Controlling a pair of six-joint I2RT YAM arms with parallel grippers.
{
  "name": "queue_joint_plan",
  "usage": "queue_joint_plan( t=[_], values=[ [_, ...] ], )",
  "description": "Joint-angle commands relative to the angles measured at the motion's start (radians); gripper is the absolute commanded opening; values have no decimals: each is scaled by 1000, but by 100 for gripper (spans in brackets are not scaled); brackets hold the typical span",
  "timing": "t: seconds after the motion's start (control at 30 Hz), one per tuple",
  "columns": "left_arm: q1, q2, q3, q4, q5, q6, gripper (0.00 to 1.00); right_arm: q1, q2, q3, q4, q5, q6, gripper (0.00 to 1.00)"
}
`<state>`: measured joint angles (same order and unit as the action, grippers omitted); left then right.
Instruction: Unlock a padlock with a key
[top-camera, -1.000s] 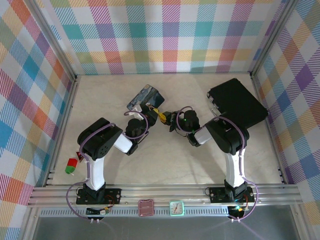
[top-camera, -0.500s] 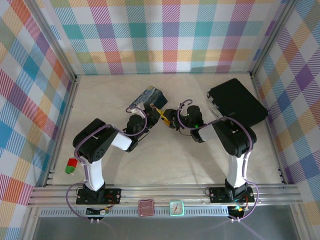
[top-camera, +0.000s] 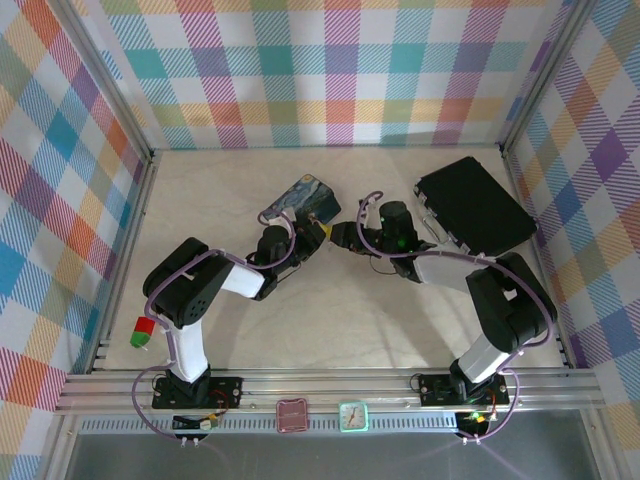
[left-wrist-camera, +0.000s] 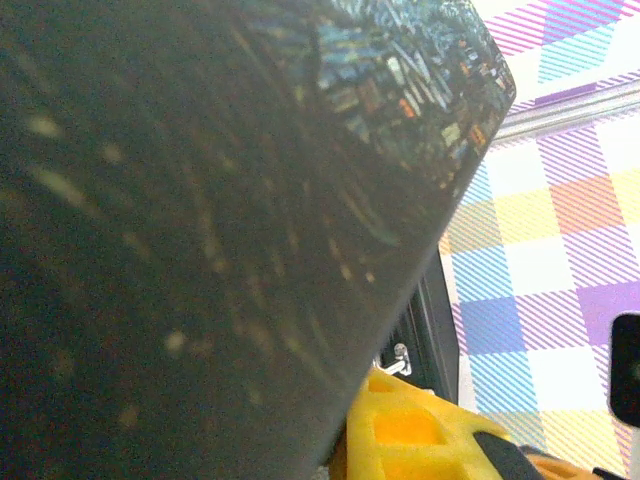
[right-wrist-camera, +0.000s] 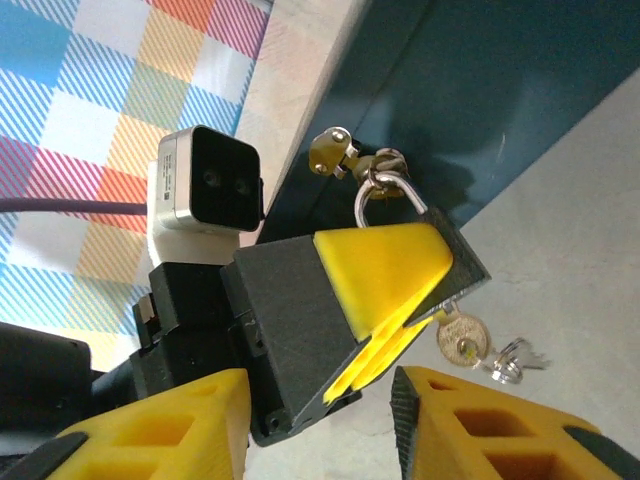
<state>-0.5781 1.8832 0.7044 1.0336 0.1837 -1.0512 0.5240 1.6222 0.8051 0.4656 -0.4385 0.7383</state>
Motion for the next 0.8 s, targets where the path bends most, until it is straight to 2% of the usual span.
queue_joint_plan(
  t=[0.0,0.37,0.5,0.77],
  values=[
    [4,-33,26,-11,43,-23,0,5,30,51,-78,-18,-159,41],
    [4,-48,15,0,56,-32,0,4,119,9,49,2,-157,43],
    [4,-56,11,3,59,-33,0,4,135,10,83,-28,-166,42],
    [7,-86,7,-15,79,-41,0,-7,77,-53,84,56,-232,42]
  ],
)
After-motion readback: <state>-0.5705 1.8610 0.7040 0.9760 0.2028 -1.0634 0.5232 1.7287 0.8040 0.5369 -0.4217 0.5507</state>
